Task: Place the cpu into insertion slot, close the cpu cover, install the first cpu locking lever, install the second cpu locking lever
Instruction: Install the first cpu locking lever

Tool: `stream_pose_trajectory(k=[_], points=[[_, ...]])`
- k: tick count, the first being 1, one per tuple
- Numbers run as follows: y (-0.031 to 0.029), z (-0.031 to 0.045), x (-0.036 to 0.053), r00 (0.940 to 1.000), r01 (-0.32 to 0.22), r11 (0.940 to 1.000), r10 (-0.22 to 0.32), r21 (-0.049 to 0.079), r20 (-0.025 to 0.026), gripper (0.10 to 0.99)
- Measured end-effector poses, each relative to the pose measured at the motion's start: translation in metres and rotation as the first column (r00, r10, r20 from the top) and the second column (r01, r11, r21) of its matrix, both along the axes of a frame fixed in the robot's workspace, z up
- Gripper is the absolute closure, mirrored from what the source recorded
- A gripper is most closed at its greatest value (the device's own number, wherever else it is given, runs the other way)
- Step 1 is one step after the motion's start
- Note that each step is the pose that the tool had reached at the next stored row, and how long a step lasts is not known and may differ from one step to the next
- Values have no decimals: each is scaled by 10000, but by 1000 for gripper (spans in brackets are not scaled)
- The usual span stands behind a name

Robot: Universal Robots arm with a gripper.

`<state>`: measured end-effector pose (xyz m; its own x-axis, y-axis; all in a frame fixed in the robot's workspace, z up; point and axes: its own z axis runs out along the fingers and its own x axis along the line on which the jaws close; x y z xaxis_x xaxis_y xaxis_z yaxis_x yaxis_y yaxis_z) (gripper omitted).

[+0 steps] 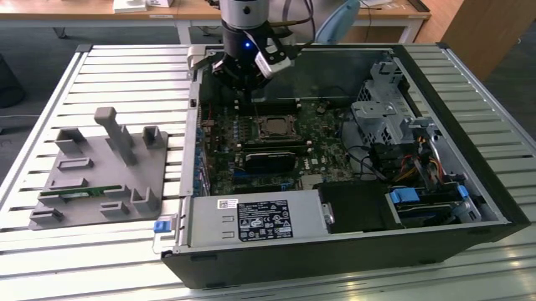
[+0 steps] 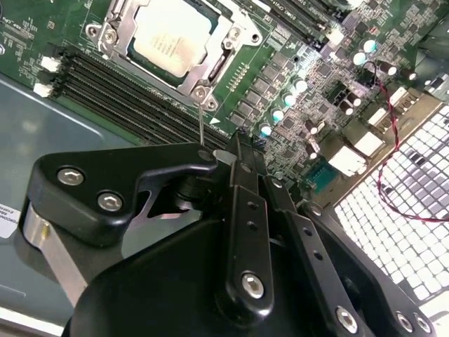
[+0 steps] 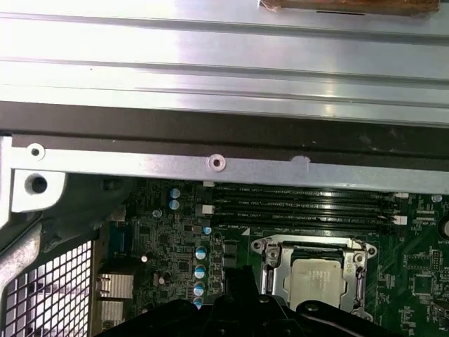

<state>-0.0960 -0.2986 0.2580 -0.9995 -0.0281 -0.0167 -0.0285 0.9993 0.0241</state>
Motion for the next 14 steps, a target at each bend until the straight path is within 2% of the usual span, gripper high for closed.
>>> stream_pose_trajectory(k=[9, 14], points=[[67, -10, -1, 10000, 0, 10000, 0, 0, 0, 980], [74, -15, 52, 10000, 1, 10000, -1, 0, 0, 980]])
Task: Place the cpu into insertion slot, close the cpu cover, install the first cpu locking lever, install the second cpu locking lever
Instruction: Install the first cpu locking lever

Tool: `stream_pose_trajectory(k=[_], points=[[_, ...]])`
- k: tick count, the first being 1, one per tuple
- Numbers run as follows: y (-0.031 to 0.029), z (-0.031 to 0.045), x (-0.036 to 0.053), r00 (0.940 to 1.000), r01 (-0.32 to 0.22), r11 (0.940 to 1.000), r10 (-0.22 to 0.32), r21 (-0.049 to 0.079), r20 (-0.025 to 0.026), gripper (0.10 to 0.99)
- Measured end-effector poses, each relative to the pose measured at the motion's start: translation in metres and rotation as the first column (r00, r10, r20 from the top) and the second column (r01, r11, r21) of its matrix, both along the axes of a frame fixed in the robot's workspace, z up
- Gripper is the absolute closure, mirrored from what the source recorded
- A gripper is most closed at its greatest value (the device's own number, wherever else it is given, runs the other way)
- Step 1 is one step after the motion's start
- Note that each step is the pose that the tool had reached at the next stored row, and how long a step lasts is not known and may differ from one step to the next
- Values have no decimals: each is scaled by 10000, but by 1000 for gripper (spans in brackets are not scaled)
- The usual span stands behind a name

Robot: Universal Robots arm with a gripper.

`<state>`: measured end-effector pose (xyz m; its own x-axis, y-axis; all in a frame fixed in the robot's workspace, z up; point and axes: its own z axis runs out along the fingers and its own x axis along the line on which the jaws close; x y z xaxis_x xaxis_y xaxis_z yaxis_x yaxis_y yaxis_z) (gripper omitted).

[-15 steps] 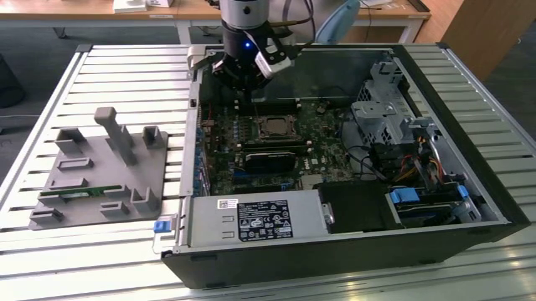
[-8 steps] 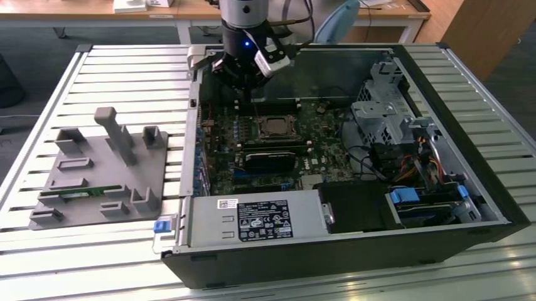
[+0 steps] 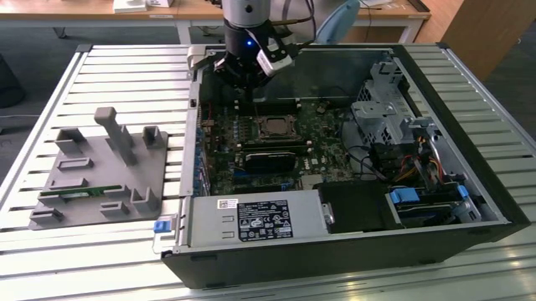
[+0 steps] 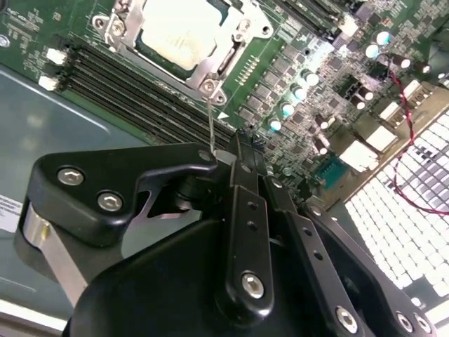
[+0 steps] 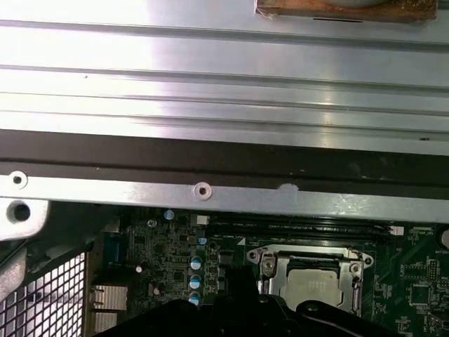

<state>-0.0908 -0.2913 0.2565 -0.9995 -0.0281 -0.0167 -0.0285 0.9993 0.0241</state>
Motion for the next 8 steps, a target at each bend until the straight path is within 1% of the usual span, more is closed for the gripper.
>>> stream_pose_trajectory(k=[3, 8], points=[[0, -1, 41, 10000, -1, 10000, 1, -1, -1, 980], [0, -2, 73, 10000, -1, 10000, 1, 0, 0, 980]])
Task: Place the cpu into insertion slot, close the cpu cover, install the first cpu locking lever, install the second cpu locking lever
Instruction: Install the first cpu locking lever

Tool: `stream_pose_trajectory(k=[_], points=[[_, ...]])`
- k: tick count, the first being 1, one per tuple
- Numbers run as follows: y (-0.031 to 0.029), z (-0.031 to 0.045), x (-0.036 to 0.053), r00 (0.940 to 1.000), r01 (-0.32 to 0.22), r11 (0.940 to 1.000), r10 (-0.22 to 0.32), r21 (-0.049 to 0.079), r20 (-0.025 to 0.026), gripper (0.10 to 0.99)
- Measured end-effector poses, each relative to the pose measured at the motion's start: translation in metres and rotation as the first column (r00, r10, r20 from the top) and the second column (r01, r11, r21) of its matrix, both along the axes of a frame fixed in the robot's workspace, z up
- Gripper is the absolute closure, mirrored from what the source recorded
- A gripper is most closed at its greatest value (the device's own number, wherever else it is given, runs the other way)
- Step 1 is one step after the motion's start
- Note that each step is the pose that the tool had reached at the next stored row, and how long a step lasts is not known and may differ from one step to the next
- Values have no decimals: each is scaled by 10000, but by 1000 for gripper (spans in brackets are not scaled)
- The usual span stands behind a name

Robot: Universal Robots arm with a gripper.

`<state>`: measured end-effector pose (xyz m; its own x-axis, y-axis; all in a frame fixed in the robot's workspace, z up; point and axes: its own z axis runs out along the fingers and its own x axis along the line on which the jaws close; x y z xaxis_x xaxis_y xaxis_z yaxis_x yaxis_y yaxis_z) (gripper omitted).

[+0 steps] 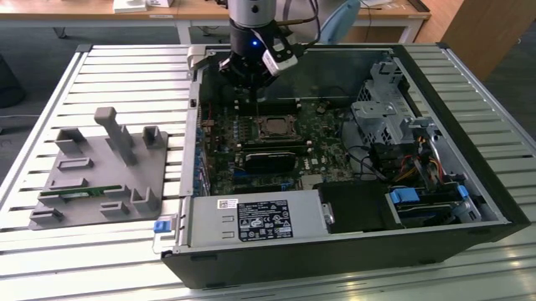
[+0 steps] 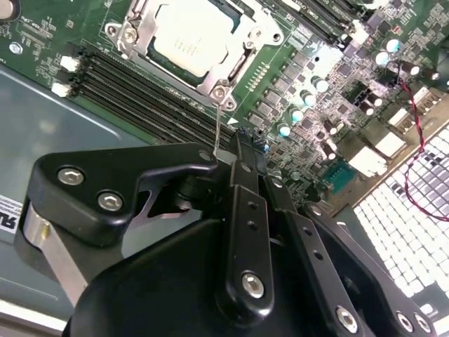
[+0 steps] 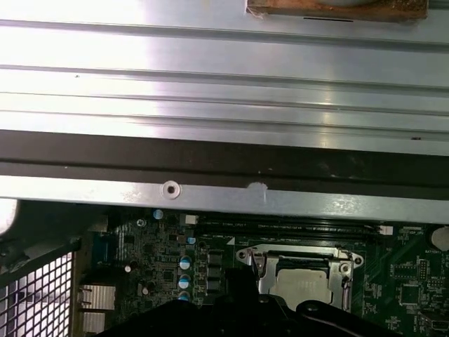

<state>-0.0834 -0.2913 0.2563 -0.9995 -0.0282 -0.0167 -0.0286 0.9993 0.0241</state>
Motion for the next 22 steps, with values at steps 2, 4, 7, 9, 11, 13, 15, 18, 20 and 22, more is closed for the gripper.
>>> stream_pose_trajectory(k=[2, 4, 7, 9, 11, 13, 15, 18, 20, 22], points=[[0, 0, 11, 10000, 0, 10000, 0, -1, 0, 980], [0, 0, 26, 10000, 1, 10000, -1, -1, 0, 980], [0, -1, 45, 10000, 0, 10000, 0, -1, 0, 980], [0, -1, 58, 10000, 1, 10000, -1, 0, 0, 980], [0, -2, 69, 10000, 0, 10000, 0, 1, 1, 980], [0, -1, 80, 10000, 0, 10000, 0, -1, 0, 980], [0, -2, 90, 10000, 0, 10000, 0, 0, 0, 980], [0, -2, 102, 10000, 1, 10000, -1, 0, 0, 980], [0, -2, 110, 10000, 0, 10000, 0, 0, 0, 980], [0, -3, 117, 10000, 1, 10000, -1, 0, 0, 980]])
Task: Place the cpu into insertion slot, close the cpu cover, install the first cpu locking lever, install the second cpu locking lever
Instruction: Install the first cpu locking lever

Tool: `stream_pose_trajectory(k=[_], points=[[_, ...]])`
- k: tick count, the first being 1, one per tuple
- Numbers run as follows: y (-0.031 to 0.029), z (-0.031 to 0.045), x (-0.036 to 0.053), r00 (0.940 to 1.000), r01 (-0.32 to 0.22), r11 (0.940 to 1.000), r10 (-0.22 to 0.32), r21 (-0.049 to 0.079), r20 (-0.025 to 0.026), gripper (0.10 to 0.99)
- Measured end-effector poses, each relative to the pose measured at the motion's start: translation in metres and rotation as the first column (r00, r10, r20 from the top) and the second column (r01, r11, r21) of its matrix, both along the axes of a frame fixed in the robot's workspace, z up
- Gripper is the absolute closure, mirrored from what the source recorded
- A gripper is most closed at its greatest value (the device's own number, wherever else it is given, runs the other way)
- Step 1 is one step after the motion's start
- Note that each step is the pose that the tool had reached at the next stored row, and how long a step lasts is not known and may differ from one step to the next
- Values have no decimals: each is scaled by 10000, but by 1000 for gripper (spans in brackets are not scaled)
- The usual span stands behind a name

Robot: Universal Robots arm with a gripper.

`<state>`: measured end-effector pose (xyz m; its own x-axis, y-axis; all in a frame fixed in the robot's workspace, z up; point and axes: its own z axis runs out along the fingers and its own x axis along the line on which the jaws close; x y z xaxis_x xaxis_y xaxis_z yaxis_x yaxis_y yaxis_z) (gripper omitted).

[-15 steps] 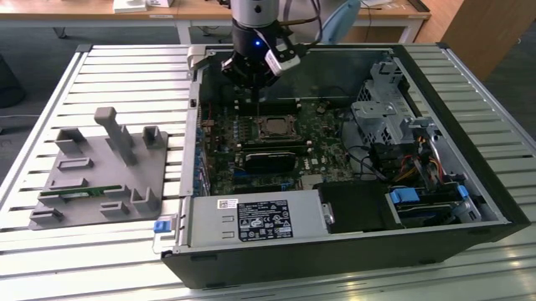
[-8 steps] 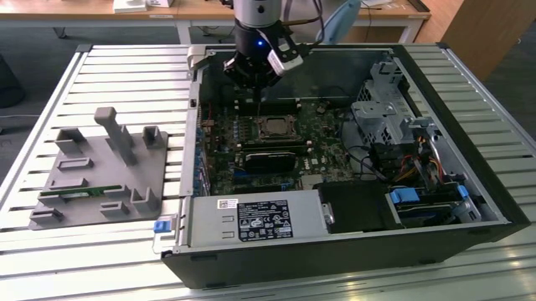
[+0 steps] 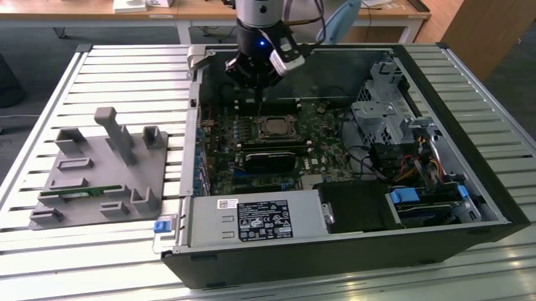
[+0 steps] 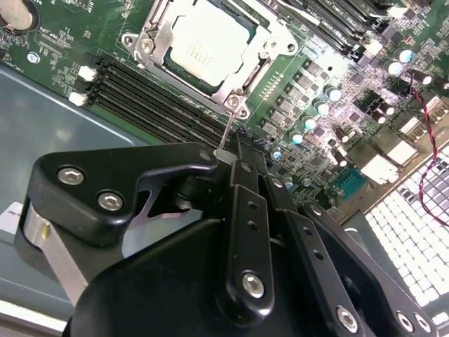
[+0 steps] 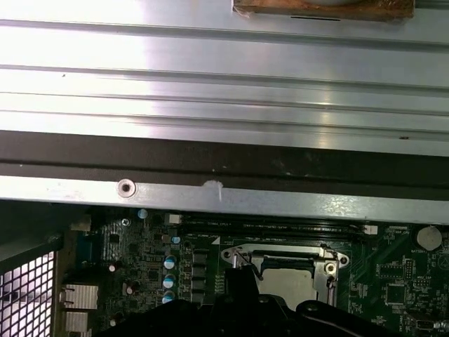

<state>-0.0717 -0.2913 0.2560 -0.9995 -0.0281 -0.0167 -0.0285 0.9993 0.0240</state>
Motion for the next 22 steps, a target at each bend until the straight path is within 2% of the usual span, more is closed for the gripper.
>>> stream_pose_trajectory(k=[13, 22], points=[[0, -7, 58, 10000, -1, 10000, 1, 1, 1, 980], [0, -20, 62, 10000, 0, 10000, 0, 17, 2, 980]])
